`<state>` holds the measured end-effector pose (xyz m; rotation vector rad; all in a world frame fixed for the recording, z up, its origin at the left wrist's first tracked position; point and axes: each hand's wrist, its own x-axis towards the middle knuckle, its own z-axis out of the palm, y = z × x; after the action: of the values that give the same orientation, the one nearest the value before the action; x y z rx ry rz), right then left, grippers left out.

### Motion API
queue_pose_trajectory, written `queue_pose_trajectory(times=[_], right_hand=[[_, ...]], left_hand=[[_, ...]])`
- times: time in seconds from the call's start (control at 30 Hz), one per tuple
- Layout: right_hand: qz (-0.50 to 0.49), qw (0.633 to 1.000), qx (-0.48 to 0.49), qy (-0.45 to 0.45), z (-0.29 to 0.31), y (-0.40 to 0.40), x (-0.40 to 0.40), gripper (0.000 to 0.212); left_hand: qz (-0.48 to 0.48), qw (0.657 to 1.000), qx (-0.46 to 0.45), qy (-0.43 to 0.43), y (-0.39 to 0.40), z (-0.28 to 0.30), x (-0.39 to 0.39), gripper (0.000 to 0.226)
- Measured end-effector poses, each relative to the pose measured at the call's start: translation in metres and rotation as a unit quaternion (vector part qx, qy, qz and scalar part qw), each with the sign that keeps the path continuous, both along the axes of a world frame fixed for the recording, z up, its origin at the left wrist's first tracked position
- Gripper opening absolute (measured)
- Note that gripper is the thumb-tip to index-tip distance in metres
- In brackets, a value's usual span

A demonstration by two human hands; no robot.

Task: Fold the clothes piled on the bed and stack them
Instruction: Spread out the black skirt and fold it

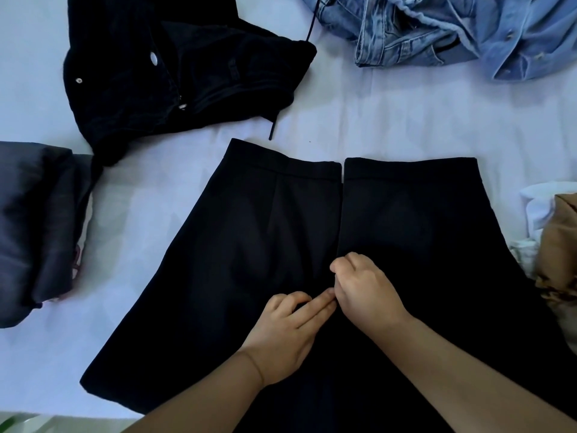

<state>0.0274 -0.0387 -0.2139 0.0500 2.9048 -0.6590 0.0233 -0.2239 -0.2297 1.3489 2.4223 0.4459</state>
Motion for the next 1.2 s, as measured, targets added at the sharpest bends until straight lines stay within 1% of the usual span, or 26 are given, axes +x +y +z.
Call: queue_pose_trajectory(times=[0.17,0.27,0.3,0.4,0.5,0.6,0.7,0.8,0.87,0.93,0.97,1.07,1.2], right_hand=[[0.034,0.999,-0.007,0.02,-0.002,0.014,-0.004,0.031],[0.046,0.997,-0.032,0.047,-0.005,0.021,-0.011,0.018],[0.044,0.997,-0.039,0.052,-0.006,0.023,-0.014,0.017],[0.045,0.996,-0.046,0.059,-0.01,0.029,-0.022,0.025],[0.049,0.994,-0.06,0.072,-0.014,0.037,-0.029,0.024],[0.01,0.993,-0.077,0.089,-0.018,0.048,-0.044,0.022],[-0.036,0.991,-0.069,0.108,-0.019,0.058,-0.069,0.011],[-0.069,0.989,-0.053,0.119,-0.019,0.072,-0.099,0.012],[-0.085,0.99,-0.046,0.106,-0.018,0.081,-0.12,0.007],[-0.065,0.996,-0.033,0.054,-0.02,0.086,-0.131,0.009],[-0.064,0.997,-0.04,0.034,-0.02,0.087,-0.134,0.01],[-0.11,0.991,-0.077,0.002,-0.013,0.093,-0.136,0.011],[-0.121,0.988,-0.089,-0.042,-0.002,0.097,-0.14,0.011]], left_hand=[[0.013,0.999,0.008,-0.031,0.0,0.0,-0.002,0.053],[0.023,0.998,0.019,-0.048,0.002,0.0,-0.004,0.052],[0.026,0.998,0.021,-0.051,0.003,0.0,-0.005,0.052],[0.037,0.997,0.027,-0.057,0.006,-0.002,-0.006,0.054],[0.045,0.996,0.039,-0.063,0.007,-0.003,-0.006,0.055],[0.04,0.997,0.044,-0.055,0.009,-0.002,-0.006,0.053],[0.043,0.996,0.047,-0.061,0.009,-0.002,-0.006,0.053],[0.038,0.996,0.049,-0.06,0.008,-0.005,-0.007,0.054],[0.036,0.996,0.047,-0.061,0.008,-0.006,-0.006,0.054],[0.036,0.996,0.046,-0.061,0.008,-0.006,-0.007,0.055],[0.035,0.996,0.046,-0.062,0.009,-0.005,-0.007,0.055],[0.025,0.997,0.04,-0.055,0.011,0.001,-0.012,0.053],[0.016,0.998,0.024,-0.063,0.012,0.006,-0.015,0.051]])
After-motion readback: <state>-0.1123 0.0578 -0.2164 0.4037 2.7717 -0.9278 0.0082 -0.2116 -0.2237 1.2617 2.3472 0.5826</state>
